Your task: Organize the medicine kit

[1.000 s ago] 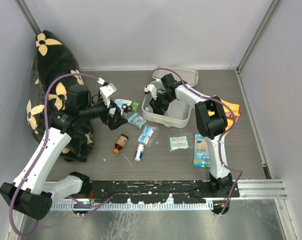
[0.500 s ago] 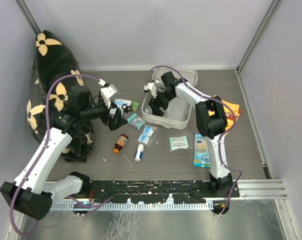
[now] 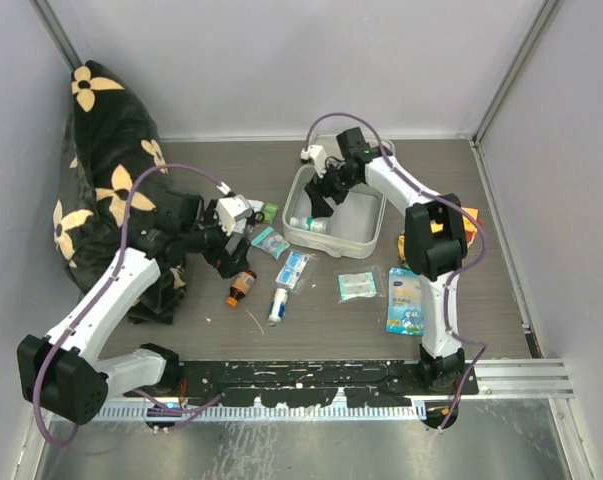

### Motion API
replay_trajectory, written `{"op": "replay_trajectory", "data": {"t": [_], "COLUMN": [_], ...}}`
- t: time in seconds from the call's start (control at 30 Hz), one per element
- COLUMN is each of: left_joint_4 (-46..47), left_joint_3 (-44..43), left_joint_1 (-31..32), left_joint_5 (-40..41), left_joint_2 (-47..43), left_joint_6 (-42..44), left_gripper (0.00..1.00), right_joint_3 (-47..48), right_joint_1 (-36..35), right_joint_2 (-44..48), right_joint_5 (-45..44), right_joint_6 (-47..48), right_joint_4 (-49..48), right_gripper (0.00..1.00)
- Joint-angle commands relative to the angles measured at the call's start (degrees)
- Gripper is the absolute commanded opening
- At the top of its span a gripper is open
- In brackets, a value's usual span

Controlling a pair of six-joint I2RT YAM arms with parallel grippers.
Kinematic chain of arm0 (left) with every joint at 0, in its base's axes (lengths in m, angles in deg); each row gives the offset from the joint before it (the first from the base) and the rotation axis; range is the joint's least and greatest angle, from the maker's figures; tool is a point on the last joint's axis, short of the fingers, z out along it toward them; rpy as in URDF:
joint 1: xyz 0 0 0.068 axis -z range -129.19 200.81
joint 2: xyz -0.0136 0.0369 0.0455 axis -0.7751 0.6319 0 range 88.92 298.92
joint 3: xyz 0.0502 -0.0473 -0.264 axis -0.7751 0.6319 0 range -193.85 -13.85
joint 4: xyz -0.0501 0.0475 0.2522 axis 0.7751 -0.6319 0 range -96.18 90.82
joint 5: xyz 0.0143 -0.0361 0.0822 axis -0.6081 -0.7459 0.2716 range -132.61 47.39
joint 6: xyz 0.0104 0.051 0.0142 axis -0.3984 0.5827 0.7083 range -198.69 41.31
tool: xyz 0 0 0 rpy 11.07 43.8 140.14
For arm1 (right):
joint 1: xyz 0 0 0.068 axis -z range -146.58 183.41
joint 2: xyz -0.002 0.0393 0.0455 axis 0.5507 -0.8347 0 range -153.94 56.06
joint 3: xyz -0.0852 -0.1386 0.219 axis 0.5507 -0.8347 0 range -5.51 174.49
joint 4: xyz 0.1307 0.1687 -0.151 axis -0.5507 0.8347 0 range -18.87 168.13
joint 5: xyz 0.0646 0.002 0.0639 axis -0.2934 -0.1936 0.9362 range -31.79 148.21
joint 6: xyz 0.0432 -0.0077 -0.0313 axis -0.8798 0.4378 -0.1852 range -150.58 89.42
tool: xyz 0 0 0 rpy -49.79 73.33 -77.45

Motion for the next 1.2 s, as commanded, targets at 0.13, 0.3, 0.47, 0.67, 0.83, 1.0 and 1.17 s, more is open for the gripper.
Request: {"op": "replay_trajectory", "data": {"t": [0.13,0.3,0.47,0.67,0.83,1.0,1.17], "left_joint_4": [-3.1,-3.7,-0.4,2.8,4.3,6.5,7.5], "left_joint_3": [5.8,9.8,13.6,14.4,13.7,14.8,15.8], "left_joint_1": [5.1,7.6,9.8,11.5,11.6,11.7,11.6], "left_joint_5": [12.0,18.0,21.5,22.8,25.7,28.0,28.0], "left_joint_2": [2.0,5.0,6.8,13.0,16.7,16.5,15.9], "left_joint_6": [6.2,8.9,9.1,8.2,6.5,5.7,6.2], "left_gripper": [0.98,0.99,0.99,0.92,0.75,0.64,0.48], "right_joint_3": [-5.8,-12.1,-18.8,-25.3,-28.2,-30.0,-31.3], "right_joint_1": [1.4,1.4,1.4,1.3,1.4,1.3,1.3], "right_joint_2": [15.0,21.7,27.4,32.0,33.8,35.3,36.0], "right_joint_5": [-2.1,-1.8,-0.7,1.6,2.8,3.0,3.1], "right_joint_6": [-6.6,-8.8,-10.8,-13.6,-14.2,-14.2,-13.9], "right_joint_4": [-5.6,-6.7,-8.9,-12.2,-13.5,-14.4,-14.9], "right_gripper": [0.89,0.89,0.90,0.90,0.90,0.91,0.91]}}
